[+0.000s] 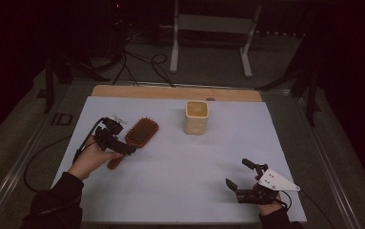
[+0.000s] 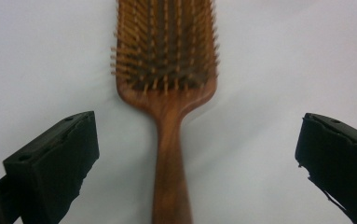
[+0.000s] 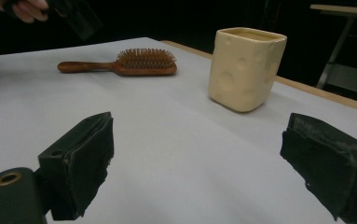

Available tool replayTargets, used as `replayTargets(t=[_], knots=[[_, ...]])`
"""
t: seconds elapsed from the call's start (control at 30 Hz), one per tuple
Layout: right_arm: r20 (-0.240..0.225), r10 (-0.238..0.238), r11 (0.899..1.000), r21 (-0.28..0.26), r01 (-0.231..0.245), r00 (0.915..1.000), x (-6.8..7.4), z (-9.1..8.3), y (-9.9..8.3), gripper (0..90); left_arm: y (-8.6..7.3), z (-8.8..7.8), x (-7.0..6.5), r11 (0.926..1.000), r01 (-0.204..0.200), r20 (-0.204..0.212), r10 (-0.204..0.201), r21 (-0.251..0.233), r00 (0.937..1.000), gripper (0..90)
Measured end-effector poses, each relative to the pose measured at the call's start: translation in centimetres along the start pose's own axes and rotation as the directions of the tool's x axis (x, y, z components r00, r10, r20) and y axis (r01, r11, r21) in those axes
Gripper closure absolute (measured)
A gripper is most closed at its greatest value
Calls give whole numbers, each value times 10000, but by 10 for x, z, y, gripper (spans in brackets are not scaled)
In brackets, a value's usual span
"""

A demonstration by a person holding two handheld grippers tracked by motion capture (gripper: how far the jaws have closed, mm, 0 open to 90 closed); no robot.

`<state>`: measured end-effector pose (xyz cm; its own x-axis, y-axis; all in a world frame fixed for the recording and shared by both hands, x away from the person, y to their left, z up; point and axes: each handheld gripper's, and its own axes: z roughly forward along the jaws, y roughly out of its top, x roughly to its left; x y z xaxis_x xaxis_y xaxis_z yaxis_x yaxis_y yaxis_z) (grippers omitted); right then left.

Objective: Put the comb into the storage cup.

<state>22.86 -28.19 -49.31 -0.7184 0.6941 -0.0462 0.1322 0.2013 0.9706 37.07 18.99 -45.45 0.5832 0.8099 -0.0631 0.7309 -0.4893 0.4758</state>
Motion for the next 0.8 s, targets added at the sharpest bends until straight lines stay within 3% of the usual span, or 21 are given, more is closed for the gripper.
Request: replayTargets(t=[0.3, 0.43, 0.47, 0.53, 0.8], knots=[[-27, -27, 10000, 19, 27, 10000, 0, 0, 0, 90, -6, 21, 14, 9983, 383, -6, -383, 449, 9993, 45], [-34, -79, 10000, 10, 79, 10000, 1, 0, 0, 90, -5, 25, 20, 9957, 300, -41, -298, 880, 9995, 94], [-37, -65, 10000, 34, 65, 10000, 1, 0, 0, 89, -5, 26, 21, 9952, 360, -61, -356, 915, 9993, 146], [-43, -28, 10000, -3, 28, 10000, 0, 0, 0, 89, -3, 29, 23, 9928, 402, 103, -416, 1128, 9991, 155], [-39, -81, 10000, -9, 81, 10000, 0, 0, 0, 89, 2, 37, 23, 9867, 331, -88, -321, 1593, 9994, 252]])
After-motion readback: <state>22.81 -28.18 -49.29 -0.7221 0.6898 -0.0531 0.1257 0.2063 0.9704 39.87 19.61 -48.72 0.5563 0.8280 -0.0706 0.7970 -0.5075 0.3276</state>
